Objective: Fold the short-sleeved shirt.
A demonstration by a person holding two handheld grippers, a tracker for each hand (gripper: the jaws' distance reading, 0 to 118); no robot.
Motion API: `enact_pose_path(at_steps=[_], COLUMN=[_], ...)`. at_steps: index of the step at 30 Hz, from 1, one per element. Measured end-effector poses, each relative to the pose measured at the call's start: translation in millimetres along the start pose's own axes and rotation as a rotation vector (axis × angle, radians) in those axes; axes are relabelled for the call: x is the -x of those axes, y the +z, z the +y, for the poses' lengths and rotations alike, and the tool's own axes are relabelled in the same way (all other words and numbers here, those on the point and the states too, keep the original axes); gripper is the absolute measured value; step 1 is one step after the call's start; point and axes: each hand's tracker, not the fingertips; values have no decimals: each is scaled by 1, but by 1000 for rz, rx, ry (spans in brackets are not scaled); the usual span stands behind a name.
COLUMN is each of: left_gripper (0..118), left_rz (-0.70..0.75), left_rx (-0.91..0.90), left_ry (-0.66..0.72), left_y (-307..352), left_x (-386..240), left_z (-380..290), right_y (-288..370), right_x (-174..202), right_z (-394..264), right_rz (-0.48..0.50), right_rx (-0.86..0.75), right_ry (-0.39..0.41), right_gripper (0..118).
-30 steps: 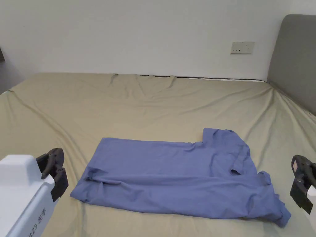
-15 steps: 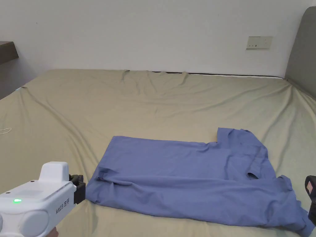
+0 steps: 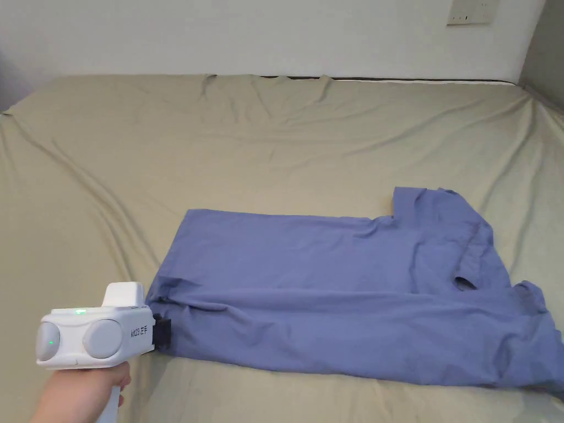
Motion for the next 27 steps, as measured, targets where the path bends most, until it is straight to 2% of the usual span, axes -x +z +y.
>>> enact_pose_path(at_steps=[2,6,9,10,11,13,14,15,17,18,20,21,22,23,24,27], left_gripper=[4,4,3,3,3,3,3,3,3,3,3,3,3,3,3,3], left_rz=[-16,-25,-64,-80,-99,-115,-113,-112,-97,-98,-97,-94,-96,-96,-97,-127], left_rx=[-13,-78,-135,-144,-152,-159,-160,-163,-157,-149,-129,-124,-116,-111,-110,-121], left_ry=[-29,-24,26,46,61,76,72,66,42,44,54,59,63,62,61,86], left_y=[5,27,51,58,70,80,82,85,86,85,81,80,81,80,83,96], left_x=[-2,5,14,16,13,14,13,10,7,7,8,8,8,8,9,14], left_z=[1,-2,0,1,1,0,-2,-2,-4,-5,-5,-6,-7,-7,-6,-1], right_y=[-5,-22,-50,-62,-72,-100,-112,-122,-139,-144,-152,-153,-145,-144,-144,-137], right_x=[-6,-14,-25,-30,-35,-49,-53,-58,-66,-68,-69,-70,-73,-73,-72,-71], right_z=[-5,-10,-14,-17,-22,-39,-46,-52,-68,-74,-89,-88,-79,-76,-73,-59], right_rz=[-2,31,38,80,77,34,28,30,-11,-2,90,124,98,110,127,119], right_rx=[66,142,246,283,302,363,418,445,507,548,657,667,534,531,568,542], right_ry=[-57,-75,5,19,39,45,25,-8,-80,-120,-218,-222,-182,-220,-225,-92], right_gripper=[0,0,0,2,14,78,98,100,88,76,42,19,12,11,9,9])
